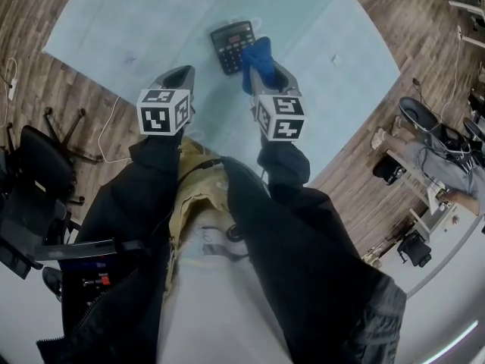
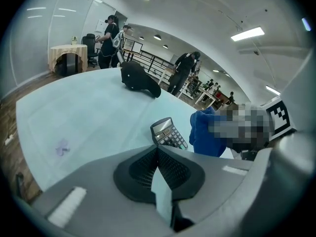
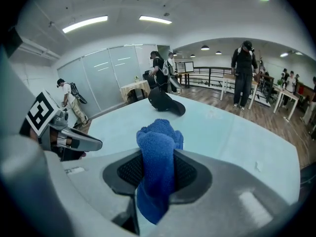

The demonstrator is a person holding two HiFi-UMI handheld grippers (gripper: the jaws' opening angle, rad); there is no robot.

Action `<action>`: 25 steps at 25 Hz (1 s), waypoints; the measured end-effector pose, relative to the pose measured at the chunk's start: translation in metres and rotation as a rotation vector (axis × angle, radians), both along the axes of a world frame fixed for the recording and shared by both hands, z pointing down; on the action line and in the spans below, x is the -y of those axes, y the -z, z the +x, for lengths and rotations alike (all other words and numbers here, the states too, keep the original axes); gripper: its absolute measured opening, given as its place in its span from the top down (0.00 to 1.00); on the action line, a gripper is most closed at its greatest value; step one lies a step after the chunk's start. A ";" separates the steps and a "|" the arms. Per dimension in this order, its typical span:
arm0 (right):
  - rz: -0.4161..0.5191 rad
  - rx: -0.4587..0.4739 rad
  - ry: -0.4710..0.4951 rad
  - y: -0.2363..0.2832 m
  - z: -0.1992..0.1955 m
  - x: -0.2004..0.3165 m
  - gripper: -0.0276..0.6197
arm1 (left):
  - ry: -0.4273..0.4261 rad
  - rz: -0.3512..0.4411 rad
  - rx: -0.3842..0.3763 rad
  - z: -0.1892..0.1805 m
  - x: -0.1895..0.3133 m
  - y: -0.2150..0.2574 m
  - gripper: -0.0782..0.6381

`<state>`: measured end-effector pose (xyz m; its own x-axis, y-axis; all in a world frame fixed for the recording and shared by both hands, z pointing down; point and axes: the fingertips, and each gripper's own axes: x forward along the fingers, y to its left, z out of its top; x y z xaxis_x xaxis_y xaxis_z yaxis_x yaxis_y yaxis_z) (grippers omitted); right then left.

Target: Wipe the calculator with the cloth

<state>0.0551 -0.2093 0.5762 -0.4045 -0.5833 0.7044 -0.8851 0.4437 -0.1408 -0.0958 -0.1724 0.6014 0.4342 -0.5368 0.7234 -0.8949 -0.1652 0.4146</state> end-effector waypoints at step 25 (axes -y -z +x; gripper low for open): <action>-0.027 -0.182 0.158 -0.077 -0.042 0.058 0.76 | 0.037 -0.053 0.007 -0.015 0.007 -0.030 0.90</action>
<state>0.0131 -0.2671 0.6528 -0.3541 -0.5030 0.7884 -0.8168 0.5769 0.0013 -0.1110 -0.1796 0.6311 0.4094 -0.5130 0.7545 -0.9030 -0.1097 0.4155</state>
